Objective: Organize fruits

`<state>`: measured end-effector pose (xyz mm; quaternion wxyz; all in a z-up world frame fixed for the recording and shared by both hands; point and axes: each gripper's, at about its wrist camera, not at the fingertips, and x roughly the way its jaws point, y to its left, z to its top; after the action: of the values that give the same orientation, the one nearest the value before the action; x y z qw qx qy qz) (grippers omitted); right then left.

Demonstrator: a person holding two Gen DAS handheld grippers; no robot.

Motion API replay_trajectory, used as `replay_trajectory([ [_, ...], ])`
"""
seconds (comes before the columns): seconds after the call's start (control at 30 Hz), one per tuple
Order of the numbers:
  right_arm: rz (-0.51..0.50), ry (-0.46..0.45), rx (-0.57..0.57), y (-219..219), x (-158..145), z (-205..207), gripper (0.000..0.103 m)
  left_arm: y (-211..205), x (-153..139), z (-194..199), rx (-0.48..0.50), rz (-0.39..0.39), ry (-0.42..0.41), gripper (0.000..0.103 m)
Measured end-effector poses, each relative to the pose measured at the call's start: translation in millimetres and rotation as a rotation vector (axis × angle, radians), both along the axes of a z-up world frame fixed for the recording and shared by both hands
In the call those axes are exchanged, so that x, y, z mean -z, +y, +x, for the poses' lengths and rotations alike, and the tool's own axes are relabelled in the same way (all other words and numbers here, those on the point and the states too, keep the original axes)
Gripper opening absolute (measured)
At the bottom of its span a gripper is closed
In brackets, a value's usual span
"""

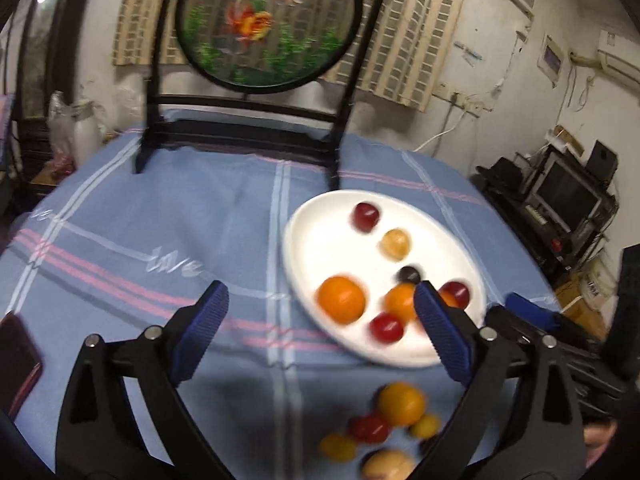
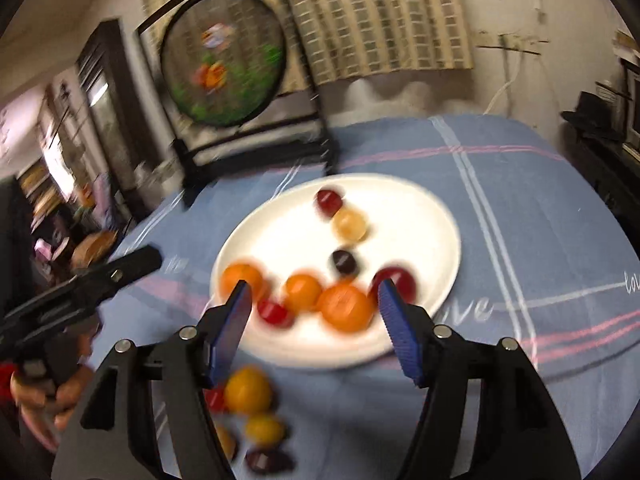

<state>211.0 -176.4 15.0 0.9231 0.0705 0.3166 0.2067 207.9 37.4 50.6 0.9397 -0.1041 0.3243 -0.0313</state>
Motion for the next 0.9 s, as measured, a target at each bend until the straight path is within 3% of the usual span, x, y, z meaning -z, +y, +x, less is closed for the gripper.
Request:
replay_trajectory([
  [0.17, -0.197, 0.048, -0.126, 29.8, 24.5, -41.2, 0.066, 10.8, 11.3, -23.3, -0.041, 0.045, 0.035, 0.096],
  [0.4, -0.344, 0.089, -0.201, 47.2, 41.2, -60.9, 0.066, 30.3, 13.4, -30.2, -0.109, 0.016, 0.053, 0.099],
  [0.53, -0.348, 0.109, -0.21, 46.8, 46.9, -61.2, 0.066, 31.7, 18.1, -26.4, -0.099, -0.015, 0.087, 0.099],
  [0.9, -0.371, 0.132, -0.233, 52.0, 58.8, -61.5, 0.066, 24.1, 18.1, -28.3, -0.085, 0.013, 0.085, 0.099],
])
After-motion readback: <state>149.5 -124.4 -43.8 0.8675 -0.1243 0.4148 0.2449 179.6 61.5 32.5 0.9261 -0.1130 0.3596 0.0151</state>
